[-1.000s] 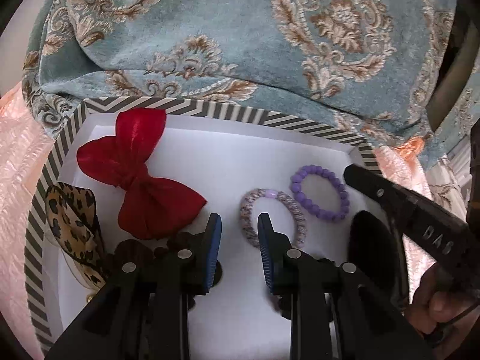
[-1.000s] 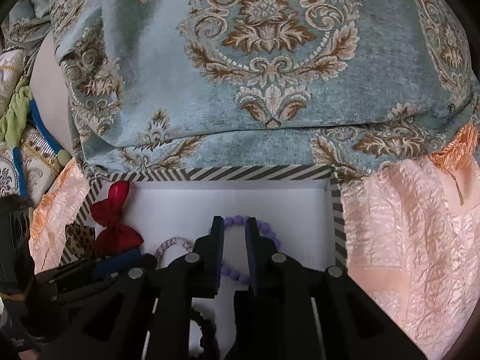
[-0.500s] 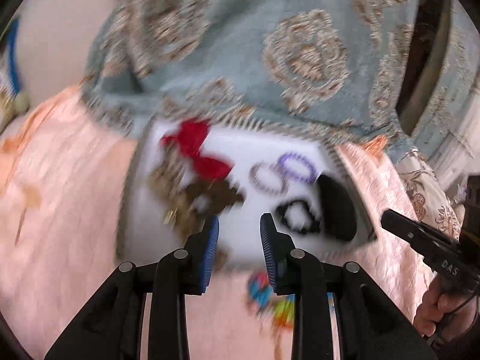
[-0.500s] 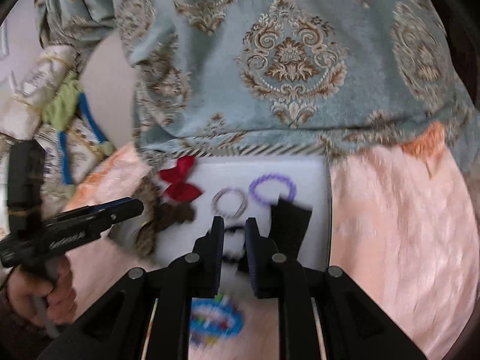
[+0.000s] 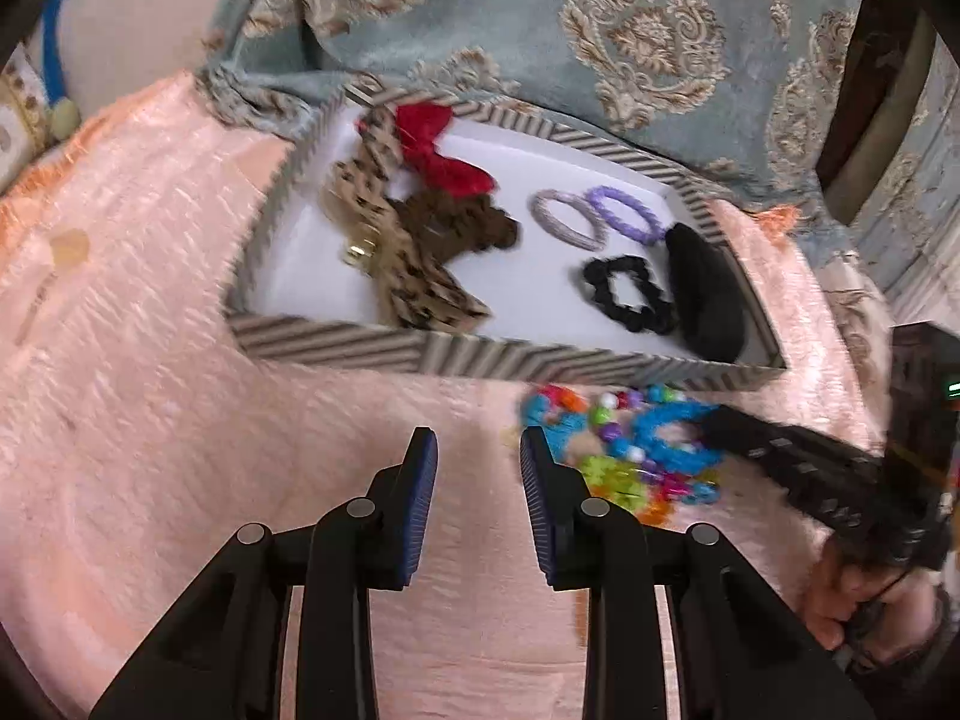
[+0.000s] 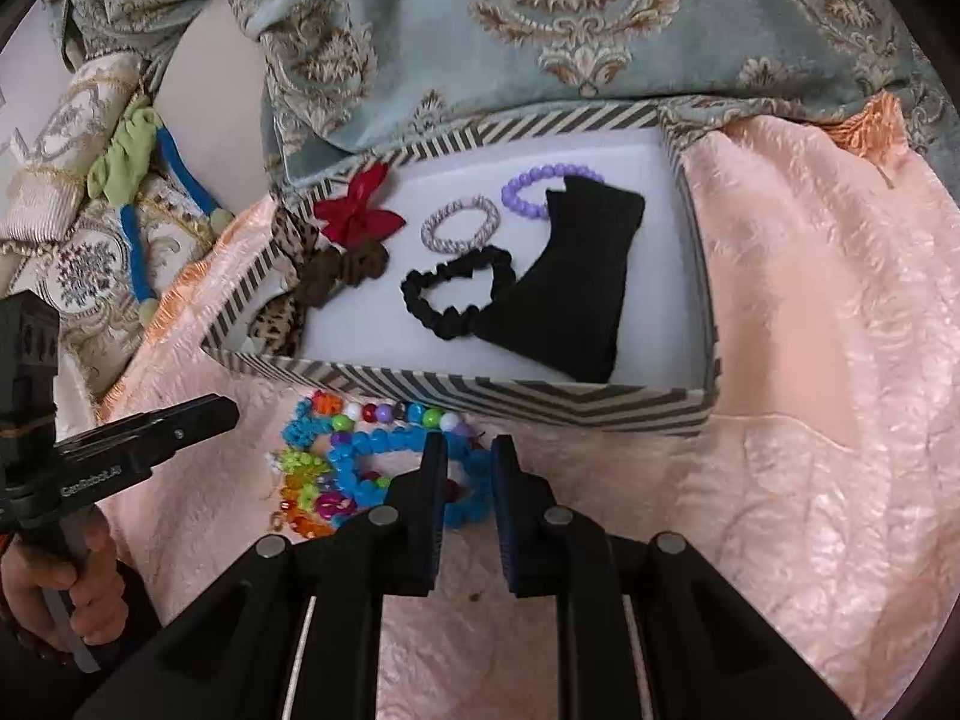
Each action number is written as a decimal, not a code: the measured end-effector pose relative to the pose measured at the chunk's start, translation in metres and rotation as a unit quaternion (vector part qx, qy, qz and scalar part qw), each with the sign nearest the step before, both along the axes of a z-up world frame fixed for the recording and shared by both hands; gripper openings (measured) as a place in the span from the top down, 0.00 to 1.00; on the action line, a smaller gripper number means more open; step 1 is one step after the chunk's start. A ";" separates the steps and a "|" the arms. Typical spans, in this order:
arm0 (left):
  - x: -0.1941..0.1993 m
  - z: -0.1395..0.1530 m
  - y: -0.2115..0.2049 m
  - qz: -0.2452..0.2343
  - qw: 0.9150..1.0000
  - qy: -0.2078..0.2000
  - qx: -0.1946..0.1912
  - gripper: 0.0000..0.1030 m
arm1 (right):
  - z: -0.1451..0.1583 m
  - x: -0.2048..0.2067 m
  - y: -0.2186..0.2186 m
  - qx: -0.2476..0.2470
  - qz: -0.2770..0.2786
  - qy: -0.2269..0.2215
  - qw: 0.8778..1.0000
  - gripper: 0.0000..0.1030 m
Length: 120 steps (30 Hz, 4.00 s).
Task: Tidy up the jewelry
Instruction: 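Grasp the amber bead bracelet with the left tool while the right tool grasps the blue bead bracelet, then hold the amber and blue bracelets raised above the bedspread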
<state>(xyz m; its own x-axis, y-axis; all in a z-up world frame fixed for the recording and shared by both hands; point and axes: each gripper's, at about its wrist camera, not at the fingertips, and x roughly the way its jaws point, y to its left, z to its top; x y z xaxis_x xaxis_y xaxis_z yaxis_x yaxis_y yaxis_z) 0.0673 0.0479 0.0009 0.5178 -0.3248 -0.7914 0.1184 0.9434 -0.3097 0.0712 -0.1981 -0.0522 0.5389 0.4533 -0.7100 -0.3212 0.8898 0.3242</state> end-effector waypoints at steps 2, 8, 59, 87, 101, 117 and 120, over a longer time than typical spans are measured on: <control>-0.001 0.000 -0.006 -0.016 1.000 -0.001 -0.010 0.89 | -0.005 0.001 0.005 -0.009 0.004 0.006 1.000 0.77; -0.004 -0.014 -0.027 -0.049 0.999 0.020 -0.011 0.89 | -0.001 -0.002 0.007 -0.023 0.008 -0.001 1.000 0.87; -0.036 0.023 0.005 0.040 0.994 -0.071 0.068 1.00 | 0.064 -0.076 -0.025 -0.048 -0.074 -0.079 0.993 0.90; -0.038 0.016 -0.009 0.024 0.991 -0.069 0.111 1.00 | 0.059 -0.078 -0.010 -0.089 -0.066 -0.097 0.989 0.90; -0.038 0.016 -0.008 0.024 0.991 -0.069 0.111 1.00 | 0.057 -0.080 -0.007 -0.096 -0.064 -0.099 0.988 0.90; -0.038 0.015 -0.007 0.026 0.991 -0.069 0.111 1.00 | 0.058 -0.079 -0.007 -0.099 -0.065 -0.102 0.988 0.90; -0.038 0.015 -0.007 0.026 0.991 -0.068 0.111 1.00 | 0.058 -0.080 -0.007 -0.100 -0.065 -0.102 0.988 0.90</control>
